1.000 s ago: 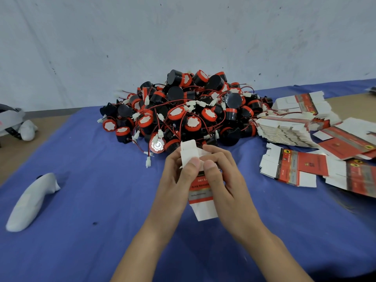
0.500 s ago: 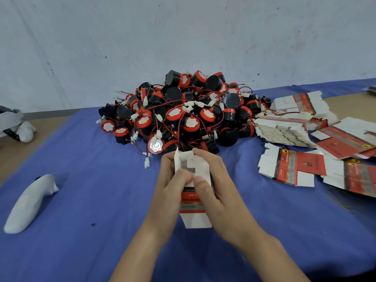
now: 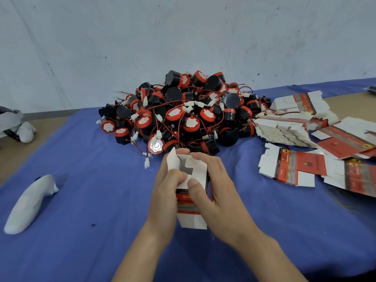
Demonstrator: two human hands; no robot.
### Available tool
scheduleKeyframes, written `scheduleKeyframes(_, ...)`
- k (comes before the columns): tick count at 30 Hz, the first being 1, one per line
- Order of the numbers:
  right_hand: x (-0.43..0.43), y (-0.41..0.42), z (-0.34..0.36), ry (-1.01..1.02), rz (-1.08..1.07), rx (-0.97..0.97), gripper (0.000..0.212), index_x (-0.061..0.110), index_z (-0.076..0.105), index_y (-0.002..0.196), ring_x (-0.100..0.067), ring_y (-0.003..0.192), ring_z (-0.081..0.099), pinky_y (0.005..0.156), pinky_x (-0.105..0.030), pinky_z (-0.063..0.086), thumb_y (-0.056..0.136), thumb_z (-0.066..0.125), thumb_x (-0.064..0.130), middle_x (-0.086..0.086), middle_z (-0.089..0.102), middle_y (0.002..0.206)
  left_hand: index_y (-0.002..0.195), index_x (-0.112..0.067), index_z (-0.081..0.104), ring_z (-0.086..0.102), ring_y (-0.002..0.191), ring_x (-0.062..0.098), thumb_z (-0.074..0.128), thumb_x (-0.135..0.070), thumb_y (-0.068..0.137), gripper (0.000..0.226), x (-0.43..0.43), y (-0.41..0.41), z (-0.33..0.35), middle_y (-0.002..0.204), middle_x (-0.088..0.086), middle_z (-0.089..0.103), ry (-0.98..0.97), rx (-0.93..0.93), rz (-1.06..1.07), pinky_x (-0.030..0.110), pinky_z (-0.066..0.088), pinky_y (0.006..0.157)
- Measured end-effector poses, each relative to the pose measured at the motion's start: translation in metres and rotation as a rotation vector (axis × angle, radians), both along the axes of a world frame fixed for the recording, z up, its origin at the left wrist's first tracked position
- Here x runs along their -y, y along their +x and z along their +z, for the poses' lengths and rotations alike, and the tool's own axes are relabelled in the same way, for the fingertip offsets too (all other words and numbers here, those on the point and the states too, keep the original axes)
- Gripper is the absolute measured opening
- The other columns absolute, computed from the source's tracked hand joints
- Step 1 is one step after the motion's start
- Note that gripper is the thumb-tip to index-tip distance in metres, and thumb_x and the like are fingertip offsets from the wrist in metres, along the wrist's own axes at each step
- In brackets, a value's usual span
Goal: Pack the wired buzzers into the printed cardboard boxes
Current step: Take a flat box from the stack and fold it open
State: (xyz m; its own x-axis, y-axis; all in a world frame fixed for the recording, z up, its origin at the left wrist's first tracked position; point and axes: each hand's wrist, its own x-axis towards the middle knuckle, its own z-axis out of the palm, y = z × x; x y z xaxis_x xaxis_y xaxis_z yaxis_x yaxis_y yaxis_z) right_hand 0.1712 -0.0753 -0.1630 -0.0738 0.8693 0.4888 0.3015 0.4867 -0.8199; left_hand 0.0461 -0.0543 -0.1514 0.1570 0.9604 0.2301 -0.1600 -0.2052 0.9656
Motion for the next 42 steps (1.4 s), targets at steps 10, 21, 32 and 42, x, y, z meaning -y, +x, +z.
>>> scheduleKeyframes(10,0.000,-0.001,0.000,-0.014,-0.072,0.047,0.039,0.033,0.048,0.121,-0.006,0.118,0.053,0.090,-0.025,0.052,0.090,0.044,0.056,0.020,0.048,0.123,0.089,-0.043,0.069,0.067,0.069,0.004,0.046,-0.022,0.076,0.034,0.004,0.003,0.006,0.079,-0.011,0.070,0.023,0.001,0.032,0.020,0.052,0.053)
scheduleKeyframes(21,0.003,-0.003,-0.002,-0.071,0.047,-0.085,0.045,0.049,0.036,0.135,-0.005,0.124,0.055,0.093,-0.021,0.051,0.092,0.047,0.054,0.017,0.049,0.136,0.080,-0.036,0.064,0.064,0.061,-0.002,0.042,-0.020,0.075,0.027,0.006,0.004,0.005,0.074,-0.015,0.069,0.043,-0.031,0.069,0.015,0.050,0.049)
scheduleKeyframes(32,-0.001,-0.008,0.002,-0.001,-0.098,-0.064,0.030,0.039,0.053,0.113,-0.003,0.111,0.057,0.080,-0.011,0.048,0.087,0.044,0.050,0.019,0.049,0.118,0.108,-0.029,0.066,0.070,0.082,0.008,0.046,-0.026,0.087,0.029,0.004,0.005,0.003,0.096,-0.008,0.071,0.107,-0.012,0.053,0.019,0.054,0.064)
scheduleKeyframes(42,-0.003,0.001,0.001,0.146,-0.265,-0.019,0.037,0.021,0.055,0.116,-0.009,0.112,0.055,0.081,-0.019,0.049,0.087,0.040,0.038,0.016,0.046,0.120,0.138,-0.050,0.047,0.065,0.107,0.002,0.041,-0.031,0.096,0.047,0.008,0.007,-0.005,0.117,-0.017,0.068,0.110,-0.087,-0.165,0.012,0.051,0.081)
